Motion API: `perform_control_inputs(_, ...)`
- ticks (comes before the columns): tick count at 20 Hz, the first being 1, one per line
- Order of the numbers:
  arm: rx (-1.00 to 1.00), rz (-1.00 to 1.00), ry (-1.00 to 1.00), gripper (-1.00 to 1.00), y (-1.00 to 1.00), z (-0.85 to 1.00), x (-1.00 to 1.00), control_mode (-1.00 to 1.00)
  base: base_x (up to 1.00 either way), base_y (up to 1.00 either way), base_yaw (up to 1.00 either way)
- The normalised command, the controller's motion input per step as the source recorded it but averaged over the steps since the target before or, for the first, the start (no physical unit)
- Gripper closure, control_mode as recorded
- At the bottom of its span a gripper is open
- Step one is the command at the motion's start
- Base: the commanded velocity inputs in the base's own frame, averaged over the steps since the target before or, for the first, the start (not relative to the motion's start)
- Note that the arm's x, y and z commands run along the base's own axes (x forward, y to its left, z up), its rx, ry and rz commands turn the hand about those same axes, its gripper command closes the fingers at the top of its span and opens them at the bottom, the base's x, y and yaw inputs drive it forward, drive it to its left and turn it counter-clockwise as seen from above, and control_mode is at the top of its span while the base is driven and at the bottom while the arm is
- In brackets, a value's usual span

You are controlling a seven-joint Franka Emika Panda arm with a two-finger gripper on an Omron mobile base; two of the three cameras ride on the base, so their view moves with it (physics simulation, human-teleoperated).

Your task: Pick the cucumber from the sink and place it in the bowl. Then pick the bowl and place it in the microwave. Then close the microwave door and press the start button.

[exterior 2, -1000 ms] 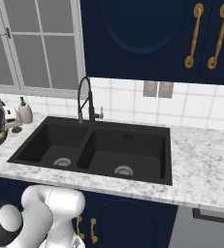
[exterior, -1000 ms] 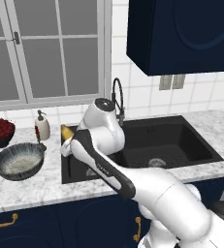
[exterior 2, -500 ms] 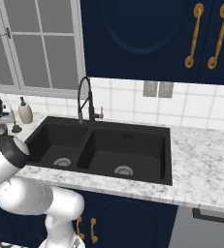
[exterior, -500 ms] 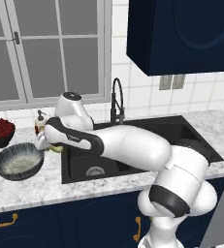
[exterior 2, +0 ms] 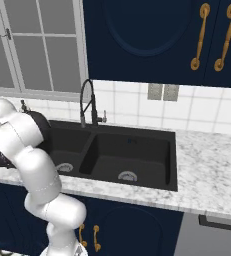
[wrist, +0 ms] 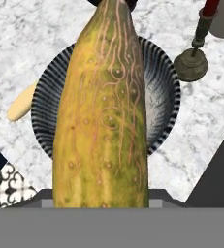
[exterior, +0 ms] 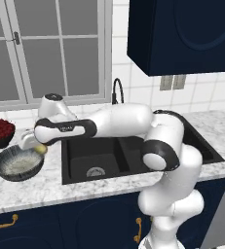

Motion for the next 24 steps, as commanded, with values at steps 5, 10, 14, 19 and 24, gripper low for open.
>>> perform_control_inputs(5, 0.0, 0.0, 0.0, 1.0, 0.32, -0.26, 0.13, -1.0, 0.0, 0.0, 0.0)
perform_control_inputs(10, -0.03, -0.01, 0.06, 1.0, 0.26, -0.09, 0.16, -1.0, 0.0, 0.0, 0.0)
perform_control_inputs(14, -0.04, 0.0, 0.06, 1.0, 0.11, -0.03, 0.11, -1.0, 0.0, 0.0, 0.0)
perform_control_inputs(19, -0.01, 0.0, 0.0, 1.0, 0.0, -0.18, 0.02, -1.0, 0.0, 0.0, 0.0)
perform_control_inputs(24, 0.0, 0.0, 0.0, 1.0, 0.0, -0.41, 0.02, -1.0, 0.0, 0.0, 0.0)
